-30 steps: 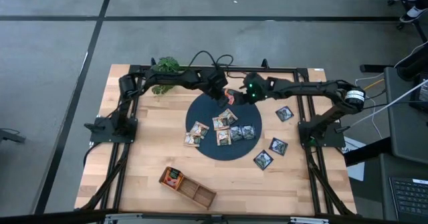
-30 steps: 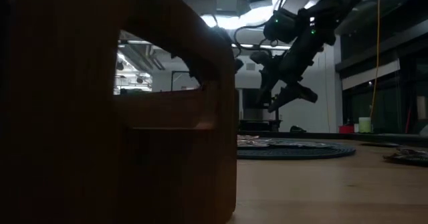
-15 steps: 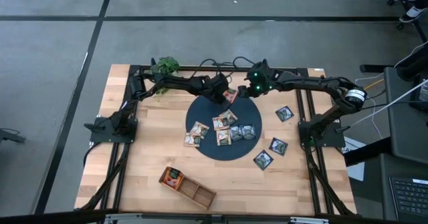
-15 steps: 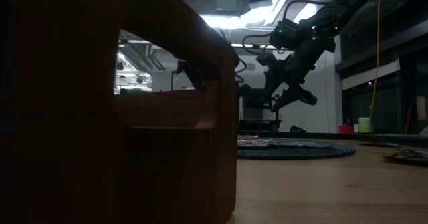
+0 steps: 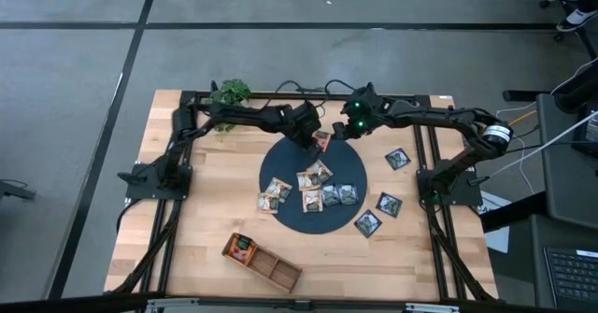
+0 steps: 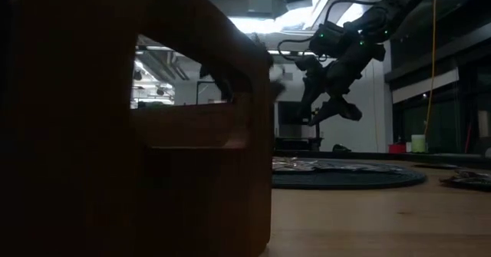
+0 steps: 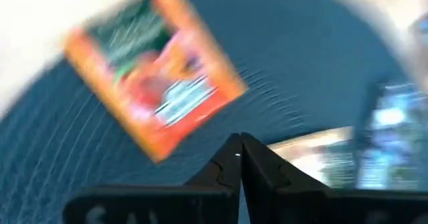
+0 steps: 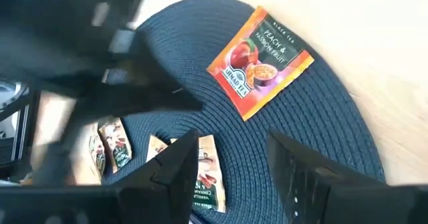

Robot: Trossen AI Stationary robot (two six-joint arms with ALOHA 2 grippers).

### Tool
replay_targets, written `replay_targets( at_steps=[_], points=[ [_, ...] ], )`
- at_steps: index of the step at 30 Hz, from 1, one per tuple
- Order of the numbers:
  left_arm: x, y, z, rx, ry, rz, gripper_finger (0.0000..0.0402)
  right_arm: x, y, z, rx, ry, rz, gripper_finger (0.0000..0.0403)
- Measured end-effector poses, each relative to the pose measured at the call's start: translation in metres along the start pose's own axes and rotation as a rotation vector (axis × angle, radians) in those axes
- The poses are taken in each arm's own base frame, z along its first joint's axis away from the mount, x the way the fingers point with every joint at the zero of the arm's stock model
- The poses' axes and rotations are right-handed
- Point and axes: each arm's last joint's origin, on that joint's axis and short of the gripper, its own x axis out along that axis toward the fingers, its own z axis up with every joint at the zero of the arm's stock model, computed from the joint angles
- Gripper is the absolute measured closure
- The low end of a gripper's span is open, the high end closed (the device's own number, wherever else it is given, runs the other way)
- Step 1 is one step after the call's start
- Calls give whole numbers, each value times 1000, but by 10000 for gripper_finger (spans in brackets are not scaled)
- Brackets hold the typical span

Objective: Pick & Place Tea
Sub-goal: Put the orange tea bag into the left section of the wooden organizer

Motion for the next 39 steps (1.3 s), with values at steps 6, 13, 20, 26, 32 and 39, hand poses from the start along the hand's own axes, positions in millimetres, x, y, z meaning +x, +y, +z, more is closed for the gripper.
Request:
replay_targets(
  at_steps=[6,13,20,26,32,39],
  points=[
    [-34,-10,15,116,-150,154,399,-4,0,-2,-21,10,-6,226],
    [-14,7,13,-14,-120,110,399,-4,-2,-2,-9,15,-23,226],
    [14,15,2,-90,-67,113,399,-4,-2,-2,-4,17,-24,226],
    [34,18,-6,-114,-27,110,399,-4,-2,-3,10,18,-29,226],
    [39,17,-14,-78,30,115,399,-2,-6,-7,25,30,-44,226],
    [41,11,-19,-23,63,91,400,17,-35,-32,181,-16,42,226]
  ],
)
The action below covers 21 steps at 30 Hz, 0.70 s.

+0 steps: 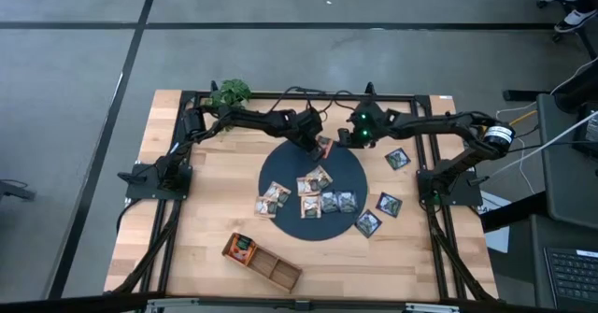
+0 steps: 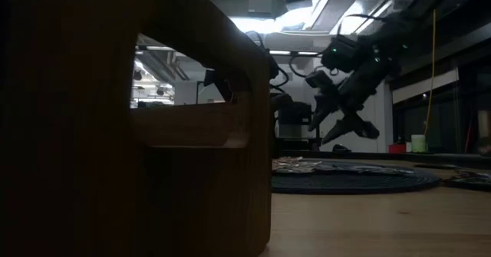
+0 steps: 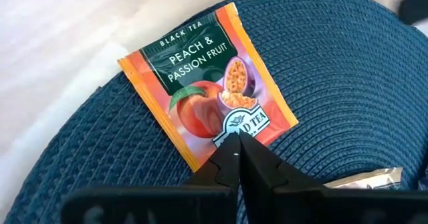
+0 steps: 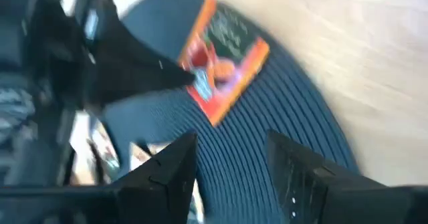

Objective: Pick & Place Tea
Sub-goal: Put the orange tea bag into the left section of the wooden organizer

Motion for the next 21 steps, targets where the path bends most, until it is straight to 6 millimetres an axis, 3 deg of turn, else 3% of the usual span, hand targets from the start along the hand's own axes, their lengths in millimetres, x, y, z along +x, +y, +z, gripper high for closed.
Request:
replay_targets(
  at_steps=[10,21],
  points=[
    [1,-2,-2,80,4,-6,399,21,-19,-2,61,-75,-12,226],
    [1,-3,-3,108,27,-37,400,51,-9,23,29,-50,0,226]
  ],
)
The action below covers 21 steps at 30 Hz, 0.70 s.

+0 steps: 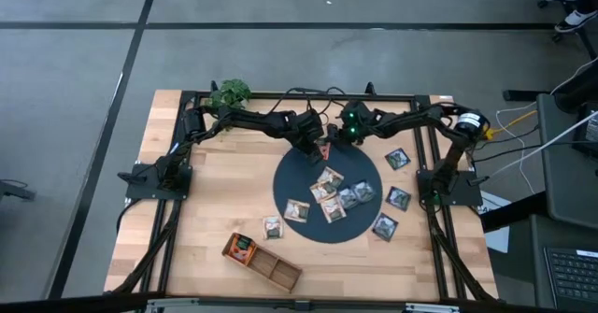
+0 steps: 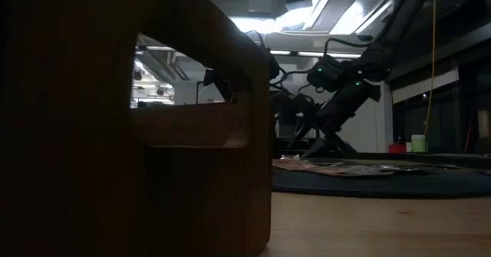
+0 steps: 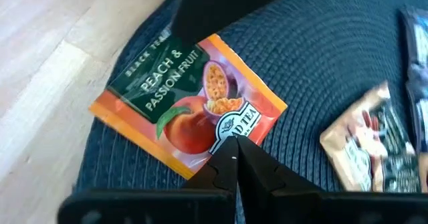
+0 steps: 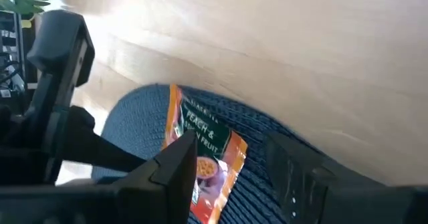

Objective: Pick & Place Tea
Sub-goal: Put the orange tea bag into the left section of the wooden organizer

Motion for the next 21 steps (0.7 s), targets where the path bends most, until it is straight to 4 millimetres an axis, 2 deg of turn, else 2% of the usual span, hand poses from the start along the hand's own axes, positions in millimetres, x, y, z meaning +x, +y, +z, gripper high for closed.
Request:
replay_targets(
  at_steps=[5,8,17,21],
  points=[
    [0,0,0,-8,-2,6,400,1,2,1,1,19,12,228],
    [0,1,0,-15,-4,12,399,1,2,0,3,45,23,246],
    [-1,6,2,-48,-4,8,399,1,2,0,-23,58,32,362],
    [-1,5,1,-50,7,2,400,1,3,0,-46,57,37,394]
  ],
)
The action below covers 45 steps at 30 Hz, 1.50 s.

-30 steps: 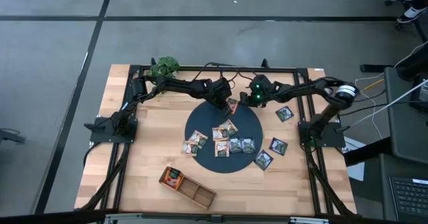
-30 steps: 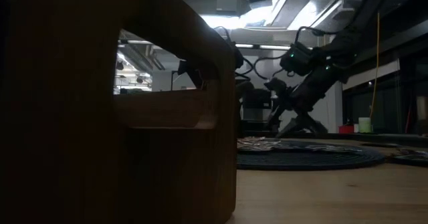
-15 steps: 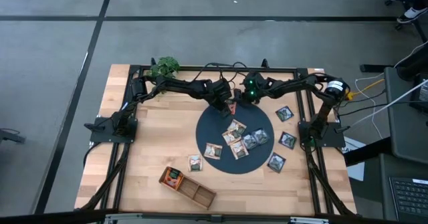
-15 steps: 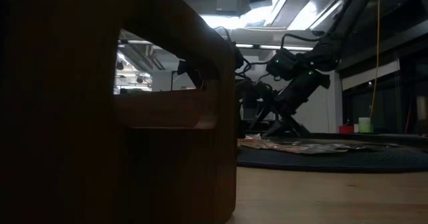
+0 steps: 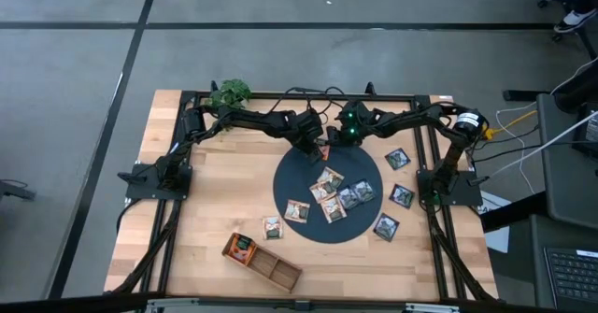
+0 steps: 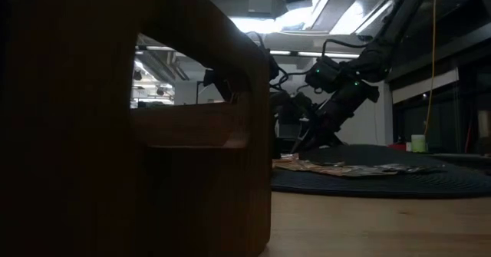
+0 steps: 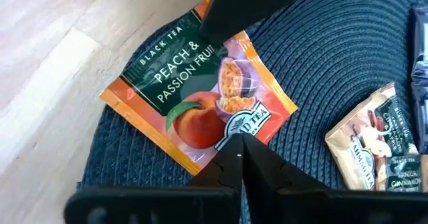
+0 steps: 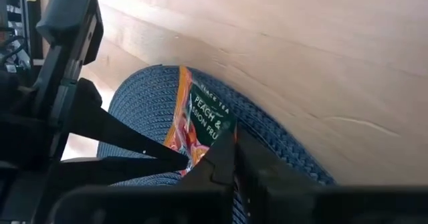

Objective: Pick & Place Tea
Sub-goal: Put the orange tea bag into the left section of the wooden organizer

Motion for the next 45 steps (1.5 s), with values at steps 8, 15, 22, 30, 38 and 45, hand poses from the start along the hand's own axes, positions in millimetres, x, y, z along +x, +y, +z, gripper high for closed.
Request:
replay_targets(
  at_steps=[8,15,22,30,38,45],
  points=[
    [0,-2,-1,-11,4,-1,400,0,0,0,-26,-1,3,377],
    [0,-2,-1,-12,6,-2,399,0,0,0,-32,-3,2,391],
    [0,-2,-1,-16,7,-3,398,0,2,1,-66,-15,14,384],
    [1,-2,-1,-15,8,-4,399,0,3,3,-73,-35,22,343],
    [1,-2,-1,-12,7,-3,398,0,3,2,-74,-34,21,376],
    [0,-2,-1,-12,7,-4,395,0,2,2,-93,-44,2,394]
  ],
)
